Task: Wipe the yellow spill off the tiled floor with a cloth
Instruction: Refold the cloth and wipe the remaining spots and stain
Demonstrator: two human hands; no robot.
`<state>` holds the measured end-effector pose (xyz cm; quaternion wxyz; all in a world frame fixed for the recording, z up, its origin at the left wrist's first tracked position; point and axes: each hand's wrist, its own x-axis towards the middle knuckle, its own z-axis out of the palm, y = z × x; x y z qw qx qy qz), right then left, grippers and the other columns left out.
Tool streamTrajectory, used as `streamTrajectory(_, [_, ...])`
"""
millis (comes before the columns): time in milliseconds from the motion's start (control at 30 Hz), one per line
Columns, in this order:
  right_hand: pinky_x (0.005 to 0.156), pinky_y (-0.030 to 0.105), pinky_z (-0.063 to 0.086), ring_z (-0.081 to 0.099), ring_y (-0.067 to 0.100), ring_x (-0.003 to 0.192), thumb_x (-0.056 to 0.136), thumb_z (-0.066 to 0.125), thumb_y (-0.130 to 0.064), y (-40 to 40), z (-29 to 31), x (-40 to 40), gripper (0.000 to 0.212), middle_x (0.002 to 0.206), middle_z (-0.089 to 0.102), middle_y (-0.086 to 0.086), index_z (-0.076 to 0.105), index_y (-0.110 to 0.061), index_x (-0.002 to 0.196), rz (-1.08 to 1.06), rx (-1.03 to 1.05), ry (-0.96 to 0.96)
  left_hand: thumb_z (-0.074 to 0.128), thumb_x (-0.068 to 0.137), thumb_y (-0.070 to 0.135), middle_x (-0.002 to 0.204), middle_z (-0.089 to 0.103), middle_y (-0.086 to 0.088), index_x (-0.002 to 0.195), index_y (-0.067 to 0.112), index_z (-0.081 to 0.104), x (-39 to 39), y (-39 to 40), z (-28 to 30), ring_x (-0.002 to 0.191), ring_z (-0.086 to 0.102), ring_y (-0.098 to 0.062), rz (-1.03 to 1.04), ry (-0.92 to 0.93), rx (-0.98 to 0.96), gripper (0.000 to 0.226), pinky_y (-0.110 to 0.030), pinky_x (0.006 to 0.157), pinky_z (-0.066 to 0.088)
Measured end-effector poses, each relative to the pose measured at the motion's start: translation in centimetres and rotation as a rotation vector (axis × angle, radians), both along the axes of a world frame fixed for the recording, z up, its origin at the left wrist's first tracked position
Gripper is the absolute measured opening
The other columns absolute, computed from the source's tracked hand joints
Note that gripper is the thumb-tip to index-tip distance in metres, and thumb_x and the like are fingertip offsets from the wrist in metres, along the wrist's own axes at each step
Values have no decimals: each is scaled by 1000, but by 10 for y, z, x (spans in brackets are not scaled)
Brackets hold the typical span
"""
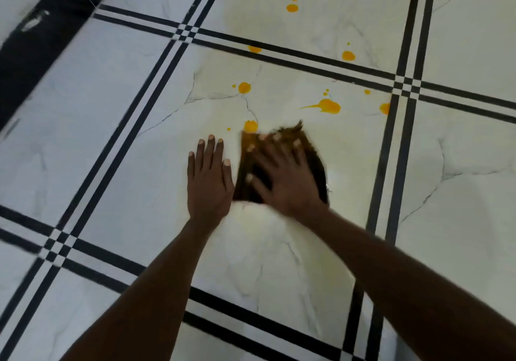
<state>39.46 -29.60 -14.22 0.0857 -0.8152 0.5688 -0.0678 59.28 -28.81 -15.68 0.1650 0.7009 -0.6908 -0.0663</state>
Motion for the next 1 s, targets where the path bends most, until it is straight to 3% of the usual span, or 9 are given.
streamTrajectory(133, [128,62,1,0,28,163,105,27,-65,6,0,-68,71,176,8,3,16,-31,166,-340,13,17,28,110,30,168,31,-8,160,13,35,0,2,7,158,23,-26,-13,48,2,53,-48,129,17])
streamTrajectory(200, [128,64,5,-7,28,163,106,27,-63,55,8,-85,71,176,0,2,10,-31,167,-218,33,41,33,108,29,160,44,-12,153,9,44,2,-2,12,150,37,-33,7,76,-35,50,-51,124,28])
streamTrajectory(267, [127,65,10,-6,27,163,107,30,-62,93,11,-103,70,176,-1,-1,9,-32,167,69,77,74,36,107,28,149,53,-17,147,4,49,6,-14,16,140,47,-38,4,51,-75,48,-53,121,32])
streamTrajectory(367, [129,61,9,-2,25,163,106,33,-62,68,10,-139,69,176,4,-2,15,-35,166,208,67,90,36,107,33,155,43,-24,151,-2,41,17,-41,10,147,37,-42,-9,-39,-64,56,-57,127,17])
streamTrajectory(467, [128,62,9,3,25,163,103,21,-67,-3,5,-169,70,175,12,1,22,-34,165,-125,40,66,28,108,42,167,27,-20,158,1,30,22,-52,-2,157,20,-39,13,-74,-14,65,-55,129,10])
streamTrajectory(633, [124,70,-5,-4,33,162,102,17,-65,-130,8,-151,73,176,4,7,15,-29,166,-618,122,-9,29,108,40,169,23,-18,160,3,27,19,-49,-4,159,17,-35,31,-72,-33,64,-52,129,14])
streamTrajectory(700, [124,71,-4,-1,35,162,103,20,-64,-150,8,-115,73,176,8,8,17,-27,166,-521,116,1,28,108,40,170,23,-15,161,6,26,20,-50,-1,160,16,-32,45,-44,-22,63,-50,130,14])
streamTrajectory(867, [129,61,6,-1,27,163,109,23,-56,-75,9,-74,63,176,6,1,16,-30,166,176,77,99,28,109,39,171,24,-10,161,10,28,19,-48,1,160,15,-27,66,-4,-12,60,-49,130,16])
streamTrajectory(1000, [130,59,1,-7,24,163,106,24,-62,-80,20,-143,68,176,-2,-2,6,-36,166,292,127,164,28,109,38,170,26,-9,161,11,31,16,-51,5,160,16,-26,93,-24,0,59,-54,129,14])
